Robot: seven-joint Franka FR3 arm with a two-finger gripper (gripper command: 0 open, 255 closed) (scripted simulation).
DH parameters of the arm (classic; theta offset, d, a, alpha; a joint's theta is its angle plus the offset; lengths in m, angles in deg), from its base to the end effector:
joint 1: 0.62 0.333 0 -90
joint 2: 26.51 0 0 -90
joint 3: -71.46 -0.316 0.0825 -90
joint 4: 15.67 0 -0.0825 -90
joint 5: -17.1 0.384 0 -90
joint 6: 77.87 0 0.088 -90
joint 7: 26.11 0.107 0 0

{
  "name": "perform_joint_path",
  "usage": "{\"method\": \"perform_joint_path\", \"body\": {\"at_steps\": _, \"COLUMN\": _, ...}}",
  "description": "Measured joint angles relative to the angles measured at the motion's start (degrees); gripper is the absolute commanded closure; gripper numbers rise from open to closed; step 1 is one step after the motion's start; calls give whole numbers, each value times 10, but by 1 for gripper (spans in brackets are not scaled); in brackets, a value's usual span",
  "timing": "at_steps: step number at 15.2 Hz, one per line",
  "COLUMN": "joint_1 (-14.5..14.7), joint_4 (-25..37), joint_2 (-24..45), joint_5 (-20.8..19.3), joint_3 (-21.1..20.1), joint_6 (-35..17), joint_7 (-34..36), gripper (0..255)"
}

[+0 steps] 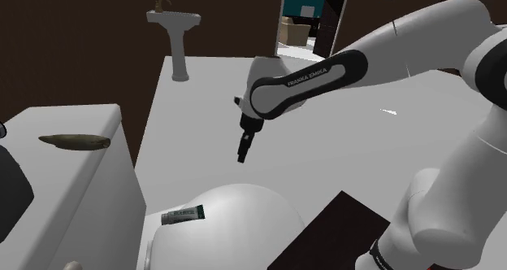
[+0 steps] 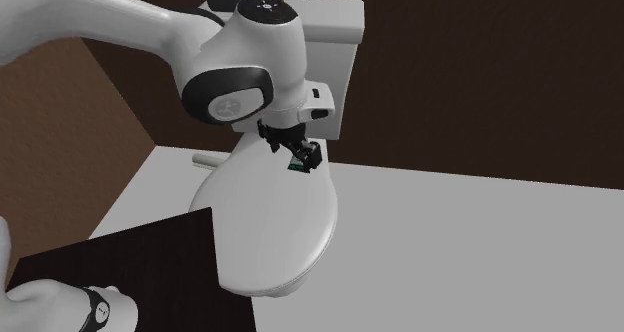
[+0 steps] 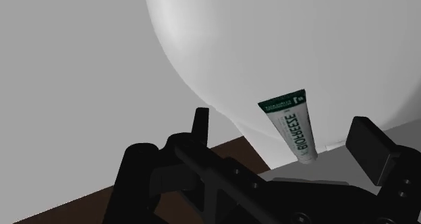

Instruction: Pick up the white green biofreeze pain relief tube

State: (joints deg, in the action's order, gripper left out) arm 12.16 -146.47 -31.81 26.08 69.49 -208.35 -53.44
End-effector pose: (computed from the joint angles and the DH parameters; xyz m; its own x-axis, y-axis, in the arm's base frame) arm 0.4928 0.1338 0.4007 0.7996 0.5866 0.1285 0.5976 -0.7985 -0.0731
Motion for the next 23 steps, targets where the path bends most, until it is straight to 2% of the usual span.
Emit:
{"method": "perform_joint_path", "body": {"at_steps": 10, "joint_1": 28, "joint_4": 105, "joint_2": 197, "joint_5": 26, "joint_3": -35, "joint_6": -86, "joint_7": -113, "gripper": 0}}
{"method": "perform_joint_path", "body": {"at_steps": 23, "joint_1": 71, "joint_4": 286, "joint_2": 431, "joint_5": 0, "joint_3": -84, "joint_6": -132, "joint_7": -207, "gripper": 0}}
